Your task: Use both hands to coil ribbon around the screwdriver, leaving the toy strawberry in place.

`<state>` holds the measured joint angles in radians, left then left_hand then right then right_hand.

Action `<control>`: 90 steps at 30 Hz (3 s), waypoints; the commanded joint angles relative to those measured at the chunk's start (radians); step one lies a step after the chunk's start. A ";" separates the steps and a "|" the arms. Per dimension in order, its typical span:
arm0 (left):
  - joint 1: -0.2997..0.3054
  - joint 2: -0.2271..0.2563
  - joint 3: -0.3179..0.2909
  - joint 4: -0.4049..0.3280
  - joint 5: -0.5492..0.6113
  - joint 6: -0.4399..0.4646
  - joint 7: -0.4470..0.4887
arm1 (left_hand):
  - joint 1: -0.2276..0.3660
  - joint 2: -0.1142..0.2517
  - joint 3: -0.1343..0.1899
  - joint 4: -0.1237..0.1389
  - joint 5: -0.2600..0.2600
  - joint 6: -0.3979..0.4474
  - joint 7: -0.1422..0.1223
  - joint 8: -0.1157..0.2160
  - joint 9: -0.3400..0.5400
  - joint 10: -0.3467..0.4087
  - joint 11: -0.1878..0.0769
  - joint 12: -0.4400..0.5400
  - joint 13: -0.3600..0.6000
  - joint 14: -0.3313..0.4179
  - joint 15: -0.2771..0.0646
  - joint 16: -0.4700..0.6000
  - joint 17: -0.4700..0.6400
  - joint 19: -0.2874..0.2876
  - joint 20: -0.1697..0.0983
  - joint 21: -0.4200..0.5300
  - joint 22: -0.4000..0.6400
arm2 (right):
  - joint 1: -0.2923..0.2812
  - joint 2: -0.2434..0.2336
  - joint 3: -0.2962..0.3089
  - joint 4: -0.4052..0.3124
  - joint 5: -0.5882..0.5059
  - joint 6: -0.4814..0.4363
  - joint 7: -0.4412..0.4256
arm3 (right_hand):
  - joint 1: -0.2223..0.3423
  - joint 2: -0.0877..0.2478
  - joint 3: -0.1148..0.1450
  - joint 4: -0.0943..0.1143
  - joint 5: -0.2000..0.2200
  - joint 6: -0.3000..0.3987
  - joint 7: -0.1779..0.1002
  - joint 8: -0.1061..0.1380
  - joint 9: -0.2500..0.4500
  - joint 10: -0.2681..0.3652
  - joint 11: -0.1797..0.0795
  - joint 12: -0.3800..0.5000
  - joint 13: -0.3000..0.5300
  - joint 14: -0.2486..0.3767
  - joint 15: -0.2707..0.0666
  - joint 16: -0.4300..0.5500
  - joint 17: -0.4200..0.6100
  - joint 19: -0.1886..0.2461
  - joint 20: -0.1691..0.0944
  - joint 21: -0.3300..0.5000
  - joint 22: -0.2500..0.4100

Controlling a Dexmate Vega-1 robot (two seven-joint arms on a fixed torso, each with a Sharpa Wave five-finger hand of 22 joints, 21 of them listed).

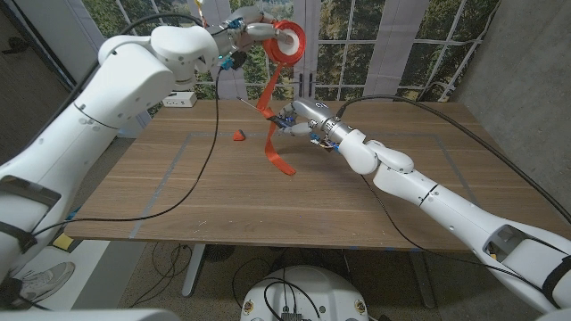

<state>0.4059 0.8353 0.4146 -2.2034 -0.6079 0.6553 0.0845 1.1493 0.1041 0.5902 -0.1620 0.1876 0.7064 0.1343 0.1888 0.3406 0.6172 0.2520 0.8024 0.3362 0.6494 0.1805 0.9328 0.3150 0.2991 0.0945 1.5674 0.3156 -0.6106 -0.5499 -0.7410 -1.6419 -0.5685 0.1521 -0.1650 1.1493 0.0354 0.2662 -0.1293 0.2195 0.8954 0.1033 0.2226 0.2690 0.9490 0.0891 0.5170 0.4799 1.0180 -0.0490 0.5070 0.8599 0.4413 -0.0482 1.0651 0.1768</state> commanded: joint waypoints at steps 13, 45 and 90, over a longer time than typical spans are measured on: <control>0.164 0.068 -0.077 -0.146 -0.033 -0.103 -0.022 | 0.076 0.082 0.002 0.006 0.008 0.253 0.003 0.006 0.004 0.345 -0.304 0.024 0.276 0.255 -0.318 0.006 0.267 0.006 -0.004 0.005 -0.001 | -0.032 0.002 0.048 -0.025 0.034 -0.143 -0.129 | 0.119 0.109 -0.002 0.002 0.008 0.191 -0.176 0.000 0.002 0.126 -0.104 0.000 0.034 0.074 -0.172 -0.003 0.004 0.004 -0.048 0.009 0.001; 0.423 0.144 -0.195 -0.150 -0.170 -0.246 -0.030 | 0.077 0.082 0.001 0.005 0.008 0.250 0.006 0.005 0.007 0.343 -0.300 0.017 0.284 0.257 -0.317 0.002 0.271 0.006 -0.003 0.005 -0.003 | -0.063 -0.019 0.108 -0.036 0.070 -0.236 -0.296 | 0.119 0.108 -0.008 0.004 0.010 0.190 -0.175 -0.005 0.000 0.129 -0.106 -0.011 0.040 0.079 -0.171 -0.009 0.008 0.004 -0.049 0.013 0.001; 0.599 0.219 -0.302 -0.194 -0.197 -0.009 0.364 | 0.081 0.081 -0.004 0.003 0.009 0.253 0.008 0.006 0.009 0.348 -0.296 0.007 0.286 0.263 -0.311 -0.002 0.266 0.006 0.000 0.006 -0.004 | -0.194 -0.183 0.279 -0.241 0.344 -0.138 -0.091 | 0.120 0.109 -0.017 0.005 0.010 0.185 -0.183 -0.009 0.001 0.127 -0.107 -0.023 0.055 0.072 -0.172 -0.020 0.016 -0.011 -0.054 0.014 0.001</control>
<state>0.9841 1.0399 0.1306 -2.3466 -0.8577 0.5429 0.2910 1.1532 0.1003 0.5873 -0.1624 0.1926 0.7100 0.1369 0.1888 0.3457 0.6221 0.2536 0.8024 0.3362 0.6550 0.1852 0.9284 0.3151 0.3019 0.0951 1.5674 0.3111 -0.7926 -0.6409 -0.4969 -1.7934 -0.2918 0.0518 -0.4216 1.1493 0.0354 0.2510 -0.1281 0.2233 0.9201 0.0888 0.2119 0.2688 0.9667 0.0822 0.4905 0.5027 1.0236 -0.0547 0.4877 0.8752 0.4373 -0.0440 1.0764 0.1771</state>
